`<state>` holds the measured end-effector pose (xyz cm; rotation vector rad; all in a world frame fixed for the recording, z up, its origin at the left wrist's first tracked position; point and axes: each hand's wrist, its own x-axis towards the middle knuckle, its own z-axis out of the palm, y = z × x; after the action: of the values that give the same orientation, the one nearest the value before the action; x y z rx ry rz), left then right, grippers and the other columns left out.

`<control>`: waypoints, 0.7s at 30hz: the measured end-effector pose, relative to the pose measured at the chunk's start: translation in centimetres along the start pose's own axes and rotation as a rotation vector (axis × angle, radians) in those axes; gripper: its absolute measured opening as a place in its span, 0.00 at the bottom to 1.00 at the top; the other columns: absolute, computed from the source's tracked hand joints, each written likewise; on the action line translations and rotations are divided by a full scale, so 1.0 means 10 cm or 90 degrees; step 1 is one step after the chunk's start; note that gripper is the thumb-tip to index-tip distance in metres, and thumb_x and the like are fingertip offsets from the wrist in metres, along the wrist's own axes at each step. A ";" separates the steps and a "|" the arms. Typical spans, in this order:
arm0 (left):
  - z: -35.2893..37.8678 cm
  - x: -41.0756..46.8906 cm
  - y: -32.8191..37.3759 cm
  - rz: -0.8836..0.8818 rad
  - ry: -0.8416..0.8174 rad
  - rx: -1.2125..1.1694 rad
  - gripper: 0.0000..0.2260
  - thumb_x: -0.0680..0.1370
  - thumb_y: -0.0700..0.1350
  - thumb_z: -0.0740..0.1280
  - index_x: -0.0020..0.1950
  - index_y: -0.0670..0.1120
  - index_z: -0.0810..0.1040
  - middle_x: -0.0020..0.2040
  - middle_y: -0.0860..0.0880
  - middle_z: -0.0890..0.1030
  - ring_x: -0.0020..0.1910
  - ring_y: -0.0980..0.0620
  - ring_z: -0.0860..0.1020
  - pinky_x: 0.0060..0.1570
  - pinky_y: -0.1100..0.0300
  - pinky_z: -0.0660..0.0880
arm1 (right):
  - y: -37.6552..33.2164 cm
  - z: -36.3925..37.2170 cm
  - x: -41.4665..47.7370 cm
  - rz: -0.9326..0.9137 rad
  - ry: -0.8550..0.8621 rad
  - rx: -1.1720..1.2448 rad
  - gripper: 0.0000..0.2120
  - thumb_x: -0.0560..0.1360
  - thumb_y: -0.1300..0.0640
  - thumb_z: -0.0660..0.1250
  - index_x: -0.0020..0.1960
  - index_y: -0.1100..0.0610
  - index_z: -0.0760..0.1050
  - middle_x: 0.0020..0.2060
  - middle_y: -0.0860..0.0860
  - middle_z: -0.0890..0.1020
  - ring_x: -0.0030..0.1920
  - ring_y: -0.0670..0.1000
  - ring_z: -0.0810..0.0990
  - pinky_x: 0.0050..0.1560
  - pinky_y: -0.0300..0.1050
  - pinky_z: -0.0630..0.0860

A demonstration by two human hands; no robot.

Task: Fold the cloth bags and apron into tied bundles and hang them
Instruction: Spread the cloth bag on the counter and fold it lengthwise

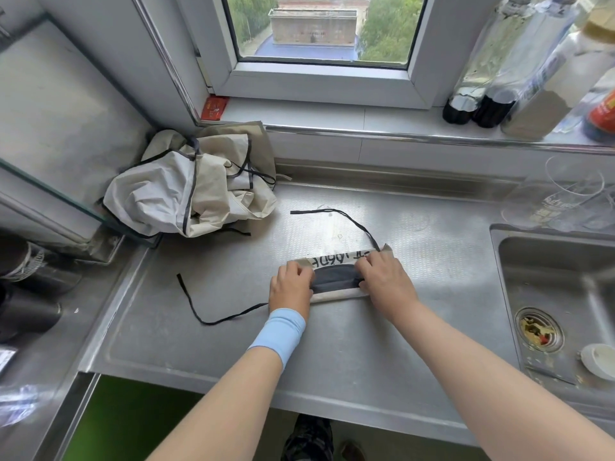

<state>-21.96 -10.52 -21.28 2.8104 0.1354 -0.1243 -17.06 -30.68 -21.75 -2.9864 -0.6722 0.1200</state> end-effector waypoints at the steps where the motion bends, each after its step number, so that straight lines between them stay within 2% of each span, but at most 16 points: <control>1: 0.01 -0.02 0.04 0.046 0.001 0.019 0.12 0.66 0.35 0.74 0.43 0.48 0.77 0.45 0.47 0.74 0.46 0.44 0.74 0.42 0.53 0.71 | -0.01 0.01 -0.02 -0.044 0.038 -0.011 0.10 0.64 0.68 0.71 0.42 0.58 0.75 0.39 0.56 0.74 0.41 0.59 0.74 0.53 0.60 0.77; 3: 0.07 -0.03 0.05 0.113 0.009 0.074 0.15 0.56 0.33 0.76 0.34 0.48 0.75 0.36 0.48 0.74 0.35 0.46 0.75 0.30 0.57 0.70 | -0.01 0.03 -0.07 -0.103 0.064 -0.018 0.08 0.67 0.67 0.60 0.38 0.57 0.75 0.36 0.55 0.75 0.37 0.58 0.75 0.40 0.53 0.77; 5: 0.11 -0.07 0.02 0.126 0.009 0.087 0.17 0.55 0.33 0.77 0.34 0.48 0.75 0.35 0.49 0.74 0.33 0.47 0.75 0.29 0.59 0.71 | 0.03 0.09 -0.13 -0.130 0.040 0.003 0.09 0.70 0.64 0.58 0.39 0.57 0.75 0.38 0.54 0.76 0.39 0.58 0.76 0.37 0.52 0.75; 6: 0.13 -0.09 0.01 0.134 0.007 0.083 0.16 0.56 0.35 0.77 0.36 0.48 0.75 0.36 0.50 0.75 0.35 0.48 0.75 0.30 0.59 0.72 | 0.07 0.11 -0.16 -0.137 0.021 0.020 0.06 0.72 0.60 0.61 0.41 0.57 0.76 0.40 0.54 0.76 0.41 0.57 0.76 0.40 0.52 0.76; 8: 0.15 -0.13 -0.04 0.145 -0.013 0.062 0.12 0.63 0.44 0.75 0.41 0.48 0.75 0.41 0.50 0.76 0.41 0.48 0.75 0.36 0.57 0.74 | 0.15 0.14 -0.18 -0.141 0.009 0.035 0.08 0.72 0.51 0.65 0.44 0.56 0.76 0.43 0.52 0.77 0.45 0.55 0.75 0.45 0.51 0.76; 10: 0.15 -0.14 -0.12 0.147 -0.027 0.040 0.12 0.69 0.50 0.72 0.47 0.47 0.75 0.47 0.50 0.76 0.47 0.48 0.74 0.44 0.56 0.76 | 0.18 0.12 -0.16 -0.148 0.017 0.060 0.06 0.71 0.54 0.68 0.44 0.56 0.77 0.42 0.52 0.78 0.44 0.56 0.77 0.43 0.51 0.77; 13: 0.10 -0.06 -0.22 0.136 -0.039 0.000 0.09 0.75 0.45 0.70 0.54 0.47 0.78 0.52 0.49 0.78 0.53 0.47 0.74 0.51 0.53 0.75 | 0.18 0.09 -0.11 -0.131 0.031 0.069 0.02 0.72 0.60 0.71 0.43 0.56 0.78 0.40 0.52 0.79 0.41 0.57 0.79 0.37 0.48 0.77; 15: 0.04 0.03 -0.24 0.121 -0.067 -0.017 0.09 0.79 0.47 0.65 0.58 0.48 0.78 0.55 0.50 0.78 0.55 0.47 0.74 0.53 0.55 0.72 | 0.18 0.04 -0.07 -0.087 0.013 0.083 0.02 0.75 0.59 0.69 0.46 0.56 0.80 0.42 0.51 0.80 0.45 0.57 0.80 0.43 0.50 0.78; 17: 0.00 0.12 -0.25 0.096 -0.095 -0.041 0.11 0.80 0.49 0.62 0.59 0.49 0.79 0.55 0.49 0.78 0.56 0.47 0.73 0.53 0.57 0.69 | 0.16 -0.02 0.00 -0.027 -0.022 0.127 0.07 0.78 0.55 0.65 0.52 0.53 0.81 0.47 0.50 0.81 0.52 0.56 0.78 0.48 0.50 0.77; 19: 0.00 0.20 -0.25 0.041 -0.104 -0.097 0.11 0.80 0.48 0.64 0.58 0.47 0.81 0.54 0.47 0.75 0.57 0.47 0.73 0.52 0.61 0.67 | 0.15 -0.08 0.10 0.033 -0.082 0.158 0.08 0.79 0.53 0.63 0.56 0.50 0.79 0.51 0.49 0.82 0.59 0.57 0.75 0.51 0.49 0.76; 21: 0.00 0.28 -0.24 -0.022 -0.105 -0.143 0.10 0.78 0.46 0.67 0.56 0.45 0.82 0.52 0.48 0.71 0.58 0.47 0.72 0.54 0.64 0.65 | 0.15 -0.09 0.21 0.077 -0.114 0.199 0.09 0.78 0.55 0.65 0.57 0.47 0.76 0.52 0.48 0.81 0.61 0.58 0.73 0.53 0.48 0.73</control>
<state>-19.46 -8.09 -22.34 2.5622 0.1494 -0.3261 -14.46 -31.18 -21.12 -2.7310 -0.4379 0.4595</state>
